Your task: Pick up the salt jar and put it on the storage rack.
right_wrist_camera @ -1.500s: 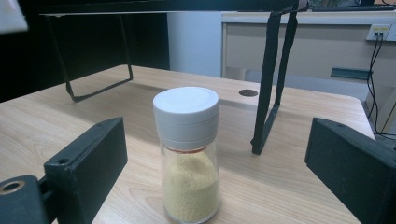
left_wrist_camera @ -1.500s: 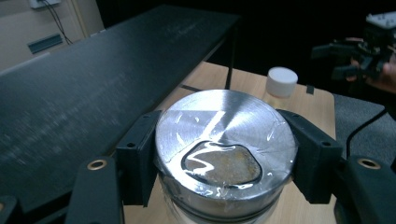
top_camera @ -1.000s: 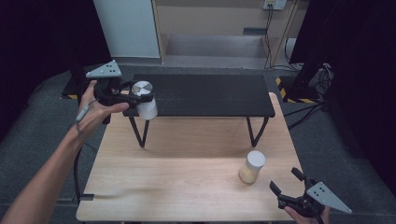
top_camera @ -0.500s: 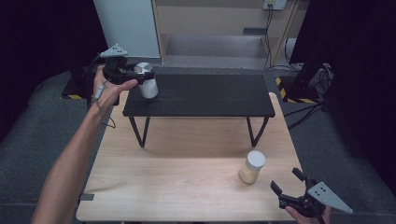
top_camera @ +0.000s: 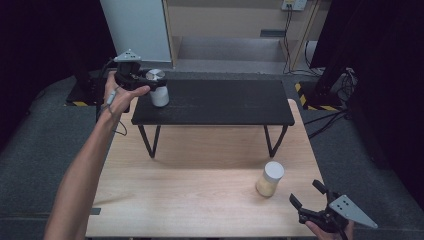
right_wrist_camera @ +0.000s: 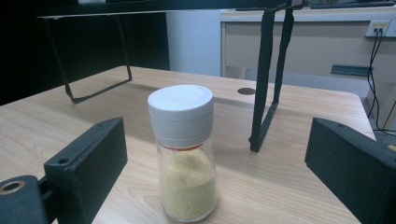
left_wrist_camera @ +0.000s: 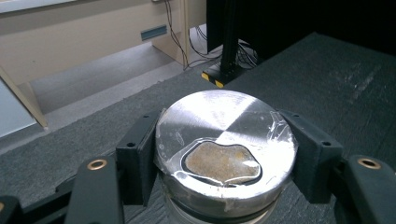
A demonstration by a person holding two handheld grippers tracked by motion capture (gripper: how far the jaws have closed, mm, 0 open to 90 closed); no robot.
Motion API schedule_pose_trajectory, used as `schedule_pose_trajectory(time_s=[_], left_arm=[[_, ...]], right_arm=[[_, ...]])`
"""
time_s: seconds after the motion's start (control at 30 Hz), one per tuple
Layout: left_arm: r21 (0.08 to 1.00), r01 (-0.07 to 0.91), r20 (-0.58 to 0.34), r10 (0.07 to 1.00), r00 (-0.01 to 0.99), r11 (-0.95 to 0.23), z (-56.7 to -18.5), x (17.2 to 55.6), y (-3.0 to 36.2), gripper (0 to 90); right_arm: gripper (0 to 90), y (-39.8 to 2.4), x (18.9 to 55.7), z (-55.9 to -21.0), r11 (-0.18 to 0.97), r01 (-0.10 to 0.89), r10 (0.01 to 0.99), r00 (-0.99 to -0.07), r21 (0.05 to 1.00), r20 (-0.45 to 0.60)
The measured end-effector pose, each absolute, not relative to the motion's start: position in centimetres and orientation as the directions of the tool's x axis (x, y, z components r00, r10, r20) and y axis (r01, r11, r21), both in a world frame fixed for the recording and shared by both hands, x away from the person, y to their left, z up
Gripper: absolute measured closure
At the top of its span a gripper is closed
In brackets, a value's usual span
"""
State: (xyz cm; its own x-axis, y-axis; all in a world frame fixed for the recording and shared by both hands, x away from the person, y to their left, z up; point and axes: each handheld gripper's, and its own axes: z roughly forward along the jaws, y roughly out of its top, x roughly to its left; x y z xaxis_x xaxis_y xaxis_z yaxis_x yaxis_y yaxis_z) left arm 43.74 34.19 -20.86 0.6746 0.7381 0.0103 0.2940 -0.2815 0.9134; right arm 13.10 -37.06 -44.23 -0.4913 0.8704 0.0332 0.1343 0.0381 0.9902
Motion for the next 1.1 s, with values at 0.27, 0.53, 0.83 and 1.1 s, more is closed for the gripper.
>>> schedule_pose_trajectory(time_s=[0.27,0.53,0.83,1.1], left_arm=[[0.926,0.299,-0.027,0.752,0.659,-0.229,-21.6,43.6,34.7,26.6],[0.945,0.278,-0.028,0.801,0.598,-0.175,-20.1,41.9,35.1,7.5],[0.971,0.212,-0.046,0.783,0.62,-0.111,-17.4,39.1,36.6,7.2],[0.985,0.154,-0.046,0.738,0.673,-0.079,-16.3,36.2,37.6,7.2]], right_arm=[[5.7,-37.1,13.1,-44.2,0.036,0.135,0.871,-0.491,0.99,0.035],[5.6,-37.1,13.0,-44.2,0.036,0.13,0.871,-0.491,0.991,0.033],[5.7,-37.1,13.0,-44.2,0.035,0.124,0.868,-0.496,0.992,0.032],[5.7,-37.0,12.9,-44.2,0.033,0.116,0.864,-0.503,0.993,0.03]])
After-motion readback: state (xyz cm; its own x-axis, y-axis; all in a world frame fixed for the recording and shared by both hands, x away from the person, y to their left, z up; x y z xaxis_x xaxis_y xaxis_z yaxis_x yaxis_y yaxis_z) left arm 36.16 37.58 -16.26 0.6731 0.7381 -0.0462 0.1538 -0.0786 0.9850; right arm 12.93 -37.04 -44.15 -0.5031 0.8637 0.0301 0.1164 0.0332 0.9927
